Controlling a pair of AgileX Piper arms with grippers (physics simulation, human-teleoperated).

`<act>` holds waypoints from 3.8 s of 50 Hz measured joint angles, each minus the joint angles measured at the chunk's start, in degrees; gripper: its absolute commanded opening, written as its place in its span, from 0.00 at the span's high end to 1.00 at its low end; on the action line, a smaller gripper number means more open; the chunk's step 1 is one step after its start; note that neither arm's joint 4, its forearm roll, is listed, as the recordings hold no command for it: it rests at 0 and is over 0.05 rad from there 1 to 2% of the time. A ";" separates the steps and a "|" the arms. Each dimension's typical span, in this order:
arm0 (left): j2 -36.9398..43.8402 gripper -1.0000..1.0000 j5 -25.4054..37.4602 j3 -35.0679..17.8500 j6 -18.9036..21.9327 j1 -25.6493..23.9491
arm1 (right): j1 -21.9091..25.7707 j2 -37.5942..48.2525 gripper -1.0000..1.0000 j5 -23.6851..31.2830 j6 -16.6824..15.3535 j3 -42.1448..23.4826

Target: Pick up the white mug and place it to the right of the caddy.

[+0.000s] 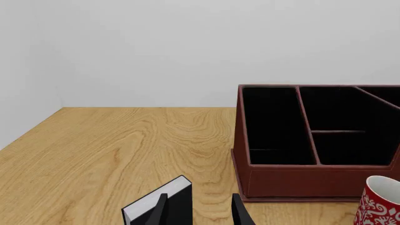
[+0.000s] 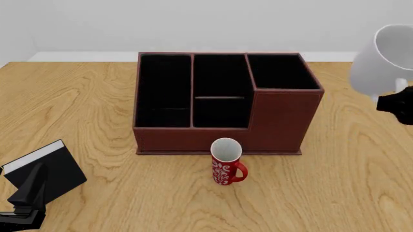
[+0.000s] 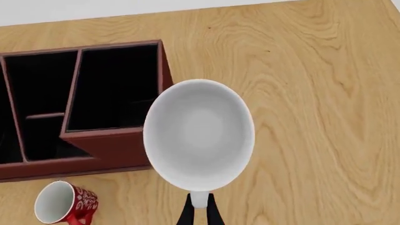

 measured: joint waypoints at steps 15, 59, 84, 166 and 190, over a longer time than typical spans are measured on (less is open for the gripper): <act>0.00 0.00 0.00 0.00 0.00 0.00 | -1.00 9.10 1.00 -1.50 0.68 -5.26; 0.00 0.00 0.00 0.00 0.00 0.00 | -3.10 27.12 1.00 -2.63 -0.26 -14.13; 0.00 0.00 0.00 0.00 0.00 0.00 | -3.97 30.99 1.00 -4.78 -0.21 -11.66; 0.00 0.00 0.00 0.00 0.00 0.00 | -2.28 36.70 1.00 -14.77 0.34 -0.78; 0.00 0.00 0.00 0.00 0.00 0.00 | -1.53 38.98 1.00 -18.74 1.53 2.58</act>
